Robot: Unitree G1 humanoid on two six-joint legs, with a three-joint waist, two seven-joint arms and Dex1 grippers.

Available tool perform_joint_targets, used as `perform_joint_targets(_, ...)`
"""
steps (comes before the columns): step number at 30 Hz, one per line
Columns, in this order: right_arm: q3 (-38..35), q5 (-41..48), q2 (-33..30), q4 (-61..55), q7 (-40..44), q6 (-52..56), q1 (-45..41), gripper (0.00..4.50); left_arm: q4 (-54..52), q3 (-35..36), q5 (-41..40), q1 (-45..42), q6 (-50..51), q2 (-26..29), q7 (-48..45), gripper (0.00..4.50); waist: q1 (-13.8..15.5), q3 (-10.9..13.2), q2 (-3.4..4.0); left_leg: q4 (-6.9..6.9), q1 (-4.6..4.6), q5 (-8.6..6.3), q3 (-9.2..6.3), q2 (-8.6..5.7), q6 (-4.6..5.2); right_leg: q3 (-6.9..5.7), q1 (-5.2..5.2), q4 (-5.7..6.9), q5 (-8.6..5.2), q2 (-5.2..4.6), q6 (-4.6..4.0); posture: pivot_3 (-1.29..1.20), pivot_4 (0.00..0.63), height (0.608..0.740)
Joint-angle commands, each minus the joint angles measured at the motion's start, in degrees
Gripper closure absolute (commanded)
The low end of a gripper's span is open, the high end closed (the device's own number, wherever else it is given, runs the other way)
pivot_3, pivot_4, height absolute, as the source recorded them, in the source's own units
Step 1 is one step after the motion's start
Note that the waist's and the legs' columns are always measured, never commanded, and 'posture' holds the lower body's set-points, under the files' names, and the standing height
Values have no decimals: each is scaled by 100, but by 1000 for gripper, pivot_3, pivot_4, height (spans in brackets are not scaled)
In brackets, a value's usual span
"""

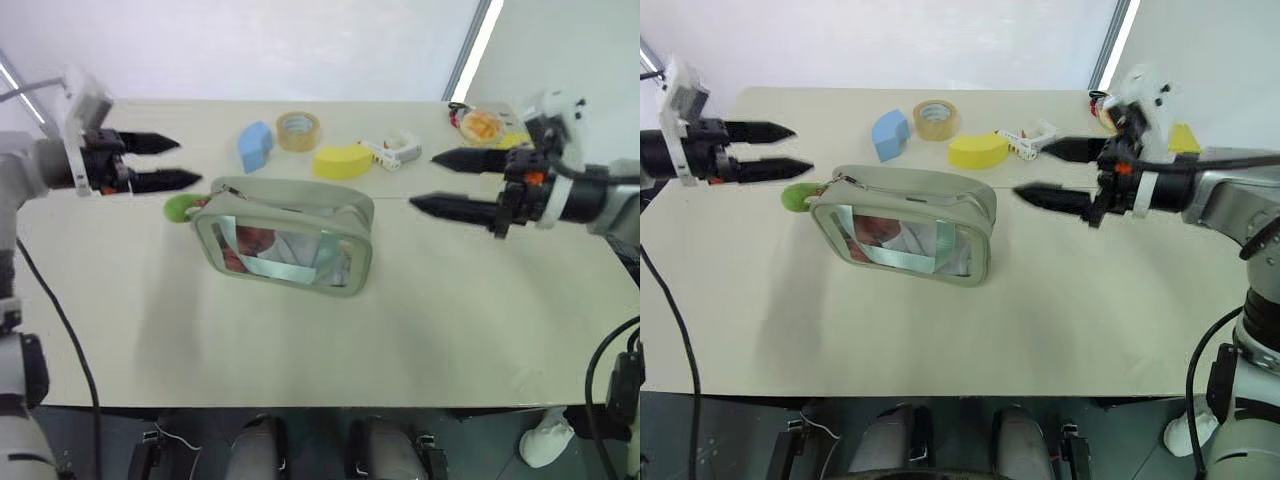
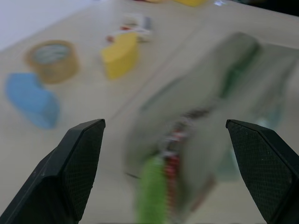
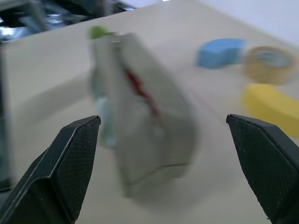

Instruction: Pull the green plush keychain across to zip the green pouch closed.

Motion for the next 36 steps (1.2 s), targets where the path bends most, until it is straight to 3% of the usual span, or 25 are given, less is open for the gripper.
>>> perform_joint_targets(1, 63, 174, -174, -346, -82, 24, 133, 0, -229, 200, -100, -57, 27, 161, 62, 78, 22, 0, 0, 2, 0, -1, -1, 0, 1, 0, 0, 1, 0, 0, 0, 0, 150, 740)
perform_joint_targets(10, 406, -70, -179, -200, -364, -422, -148, 0, 57, 166, 86, -186, -342, 93, 357, 78, -19, 2, -4, 1, -4, -3, 6, -4, 5, 3, -9, 1, 0, -4, 0, 0, 150, 740)
perform_joint_targets(16, 1232, -424, 284, -355, -608, -839, -392, 0, 164, 194, 50, -174, -437, 22, 437, 78, -18, 3, -5, 1, -7, -3, 8, -3, 4, 3, -11, 3, 0, -3, 1, 0, 150, 740)
perform_joint_targets(22, 2232, -1310, 323, -190, -324, -1669, -200, 0, 34, 213, 2, -142, -395, -42, 568, 78, -7, 3, -6, 5, -8, -3, 8, -4, 5, 3, -11, 2, 0, -4, 1, 0, 150, 740)
perform_joint_targets(25, 2394, -1475, 388, -125, -180, -1872, -139, 0, -67, 283, -42, -26, -361, -11, 616, 78, -15, 3, -6, 4, -8, -3, 8, -4, 4, 3, -11, 2, 0, -4, 1, 0, 150, 740)
perform_joint_targets(26, 2426, -1519, 394, -85, -115, -1925, -145, 517, -94, 311, -52, 11, -350, 2, 639, 0, -17, 4, -5, 4, -8, -2, 8, -4, 4, 3, -12, 3, 0, -4, 1, 0, 150, 740)
perform_joint_targets(27, 2474, -1576, 371, -49, -27, -1989, -152, 758, -117, 336, -57, 42, -341, 13, 666, 0, -17, 4, -5, 5, -8, -2, 8, -4, 4, 3, -13, 4, 0, -4, 1, 0, 150, 740)
perform_joint_targets(34, 2921, -2551, 539, 661, 137, -2783, -560, 4466, -241, 443, -116, 169, -303, -28, 775, 0, -29, 4, -5, 5, -6, -2, 9, -3, 3, 3, -13, 4, 0, -3, 1, 0, 150, 740)
perform_joint_targets(36, 3080, -3012, 673, 1007, 45, -3199, -755, 4466, -248, 440, -125, 177, -314, -40, 803, 0, -30, 4, -5, 5, -6, -1, 9, -2, 2, 3, -13, 5, 0, -3, 1, 0, 150, 740)
